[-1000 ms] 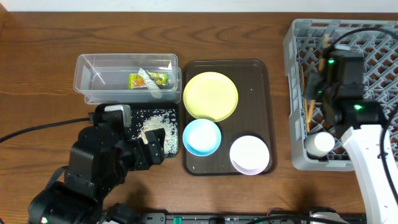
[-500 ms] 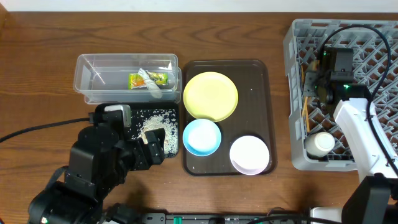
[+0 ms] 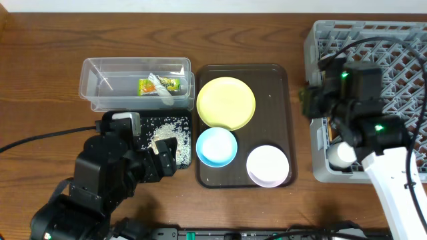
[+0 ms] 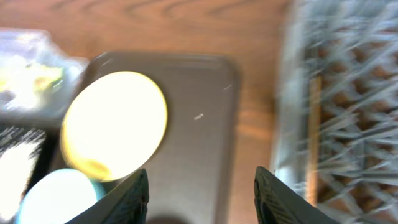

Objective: Sort waste into correct bins and load items into the dishwasher rack
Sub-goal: 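Move the right gripper to the pink-white bowl and grasp its rim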

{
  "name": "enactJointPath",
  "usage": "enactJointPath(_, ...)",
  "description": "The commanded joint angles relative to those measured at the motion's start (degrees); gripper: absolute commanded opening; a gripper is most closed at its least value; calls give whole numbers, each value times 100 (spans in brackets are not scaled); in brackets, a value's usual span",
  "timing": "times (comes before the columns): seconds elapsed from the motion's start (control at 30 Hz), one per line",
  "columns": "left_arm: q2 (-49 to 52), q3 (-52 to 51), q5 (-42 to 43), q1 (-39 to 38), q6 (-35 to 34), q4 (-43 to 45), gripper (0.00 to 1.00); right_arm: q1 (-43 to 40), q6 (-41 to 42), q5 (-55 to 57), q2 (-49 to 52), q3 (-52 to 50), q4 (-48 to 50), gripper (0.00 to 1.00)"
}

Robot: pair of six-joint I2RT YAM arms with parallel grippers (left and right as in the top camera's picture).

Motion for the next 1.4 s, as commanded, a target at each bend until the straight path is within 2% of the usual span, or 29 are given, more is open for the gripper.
enactJointPath(0.0,2,48,-52,-28,33,-11,94,570,378,-317,35,59,-240,51)
enactJointPath(0.17,2,48,-52,-28,33,-11,94,1154,380,-236,153,57,-511,54)
enactJointPath(0.3,2,48,-50,-28,33,-11,94,1355,380,-293,164,57,-612,73)
enactJointPath(0.43,2,48,-50,-28,33,-11,94,1370,378,-627,164,57,-608,98)
enactJointPath(0.57,2,48,-50,-28,33,-11,94,1370,378,-710,164,57,-634,99)
enactJointPath(0.63,2,48,-52,-28,33,-11,94,1364,378,-662,164,57,-743,99)
enactJointPath(0.77,2,48,-52,-28,33,-11,94,1360,704,-175,197,26,-1207,80)
enactJointPath(0.9,2,48,-52,-28,33,-11,94,1360,896,81,210,-170,-1587,73)
enactJointPath(0.97,2,48,-52,-28,33,-11,94,1360,922,199,212,-229,-1744,64)
enactJointPath(1.07,2,48,-50,-28,33,-11,94,1360,1438,909,212,-389,-1982,59)
enactJointPath(1.27,2,48,-52,-28,33,-11,94,1366,1781,1008,212,-1099,-1814,47)
enactJointPath(1.37,2,48,-52,-28,33,-11,94,1370,1792,896,212,-1596,-1460,45)
